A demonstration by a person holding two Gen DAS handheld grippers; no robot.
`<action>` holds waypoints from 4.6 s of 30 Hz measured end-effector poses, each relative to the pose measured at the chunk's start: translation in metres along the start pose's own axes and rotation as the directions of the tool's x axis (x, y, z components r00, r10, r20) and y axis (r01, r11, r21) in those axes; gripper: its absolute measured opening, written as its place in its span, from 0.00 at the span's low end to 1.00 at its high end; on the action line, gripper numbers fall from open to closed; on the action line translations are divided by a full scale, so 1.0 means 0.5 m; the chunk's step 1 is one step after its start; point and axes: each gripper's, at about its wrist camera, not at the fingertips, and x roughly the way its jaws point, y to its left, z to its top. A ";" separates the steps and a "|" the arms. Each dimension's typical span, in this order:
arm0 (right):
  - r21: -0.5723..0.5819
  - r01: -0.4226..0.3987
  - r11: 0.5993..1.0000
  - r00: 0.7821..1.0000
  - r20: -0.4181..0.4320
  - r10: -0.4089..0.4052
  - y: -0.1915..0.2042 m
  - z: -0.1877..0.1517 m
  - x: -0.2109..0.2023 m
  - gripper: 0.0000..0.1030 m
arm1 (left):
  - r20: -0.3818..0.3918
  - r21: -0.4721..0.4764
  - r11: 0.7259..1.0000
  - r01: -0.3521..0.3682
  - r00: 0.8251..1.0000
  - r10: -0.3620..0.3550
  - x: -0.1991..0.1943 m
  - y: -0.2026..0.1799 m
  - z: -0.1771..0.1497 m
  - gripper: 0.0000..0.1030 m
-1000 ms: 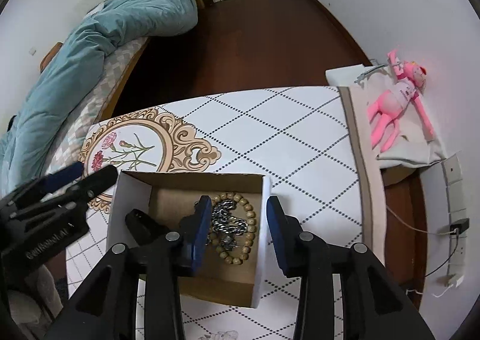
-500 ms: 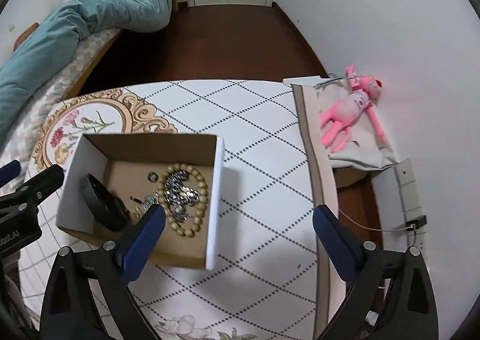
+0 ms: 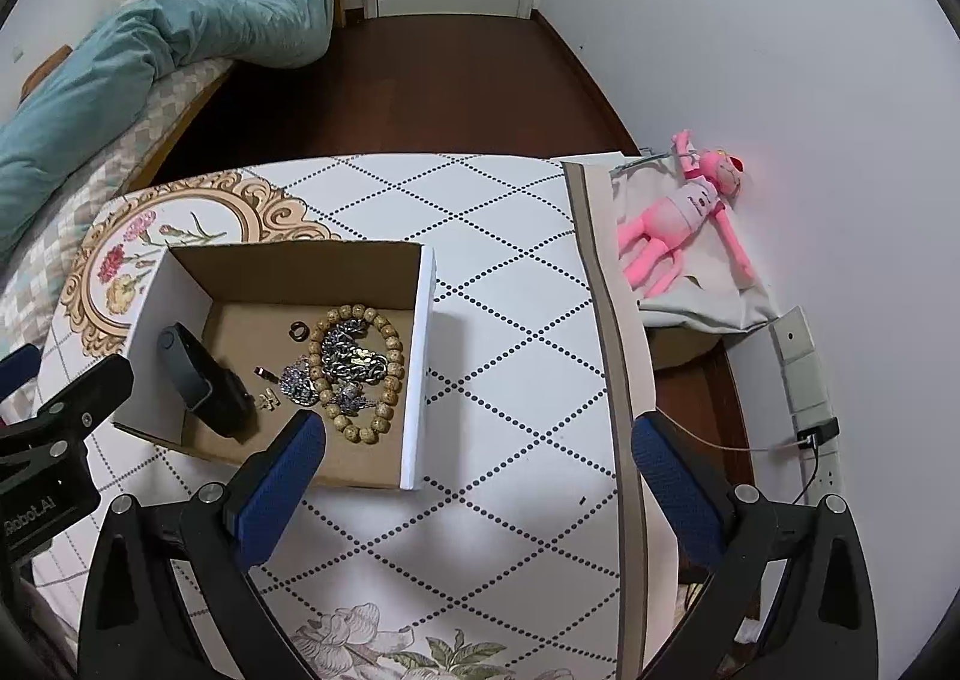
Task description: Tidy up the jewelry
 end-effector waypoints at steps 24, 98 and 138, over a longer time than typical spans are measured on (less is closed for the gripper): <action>0.056 0.019 0.998 0.958 0.286 -0.034 -0.027 -0.097 -0.442 1.00 | 0.224 0.012 0.999 0.042 0.974 -0.043 -0.390 0.025 -0.073 0.99; 0.046 0.022 0.999 0.994 0.108 -0.027 -0.019 -0.032 -0.377 1.00 | 0.037 0.019 1.000 0.000 0.999 -0.001 -0.307 0.025 -0.019 0.99; 0.004 0.016 1.000 0.996 0.085 -0.016 -0.015 -0.037 -0.364 1.00 | 0.012 0.014 1.000 0.008 1.000 -0.008 -0.290 0.028 -0.030 0.99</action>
